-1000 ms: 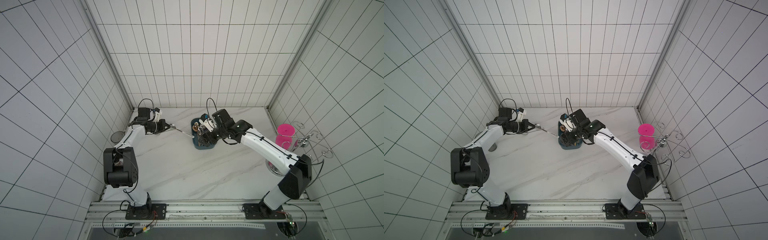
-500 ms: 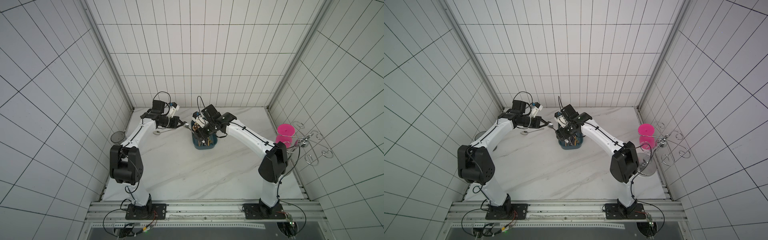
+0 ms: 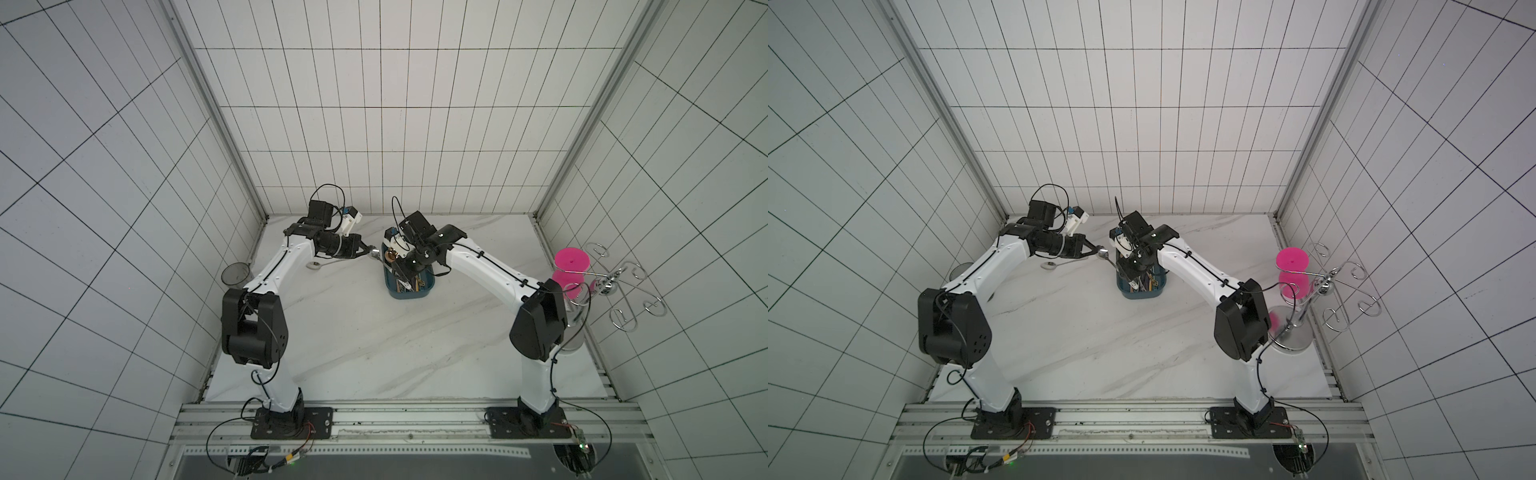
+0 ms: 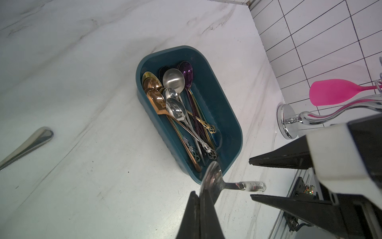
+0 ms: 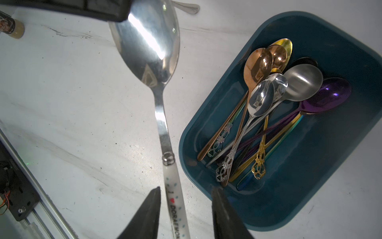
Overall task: Put the spoon into the storage box
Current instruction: Pick up the spoon from the center of the board, then place the spoon in the storage box.
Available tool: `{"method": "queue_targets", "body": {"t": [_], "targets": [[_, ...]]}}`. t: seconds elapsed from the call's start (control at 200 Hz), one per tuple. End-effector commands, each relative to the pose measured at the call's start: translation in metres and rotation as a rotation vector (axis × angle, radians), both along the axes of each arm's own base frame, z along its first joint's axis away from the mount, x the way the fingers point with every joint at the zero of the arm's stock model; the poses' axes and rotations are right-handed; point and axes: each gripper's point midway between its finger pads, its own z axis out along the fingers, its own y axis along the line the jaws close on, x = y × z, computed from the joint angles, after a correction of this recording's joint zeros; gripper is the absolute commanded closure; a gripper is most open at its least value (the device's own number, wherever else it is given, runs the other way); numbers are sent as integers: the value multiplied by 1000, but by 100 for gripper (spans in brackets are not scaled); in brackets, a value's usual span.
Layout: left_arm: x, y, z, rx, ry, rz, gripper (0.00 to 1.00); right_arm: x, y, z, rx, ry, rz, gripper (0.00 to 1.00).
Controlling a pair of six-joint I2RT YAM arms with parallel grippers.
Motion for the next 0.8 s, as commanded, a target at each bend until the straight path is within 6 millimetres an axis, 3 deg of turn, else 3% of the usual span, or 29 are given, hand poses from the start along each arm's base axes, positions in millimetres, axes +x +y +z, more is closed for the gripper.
{"method": "queue_targets", "body": {"t": [0.0, 0.195, 0.27, 0.355, 0.435, 0.625, 0.8], "targets": [[3, -7, 5, -13, -15, -24, 100, 1, 5, 0, 6, 24, 4, 64], [2, -8, 6, -15, -17, -30, 100, -1, 5, -3, -1, 38, 14, 100], [2, -8, 6, -12, -19, -25, 100, 0, 3, -1, 1, 35, 7, 100], [2, -6, 8, -8, -30, -10, 65, 2, -1, 1, 7, 43, -14, 100], [0, -4, 11, -2, -47, 4, 45, 7, -8, 3, 23, 61, -57, 100], [-8, 11, 23, 0, -115, 55, 29, 22, -22, 4, 86, 102, -187, 100], [-8, 41, 30, -3, -165, 158, 17, 37, -33, -10, 69, 124, -306, 100]]}}
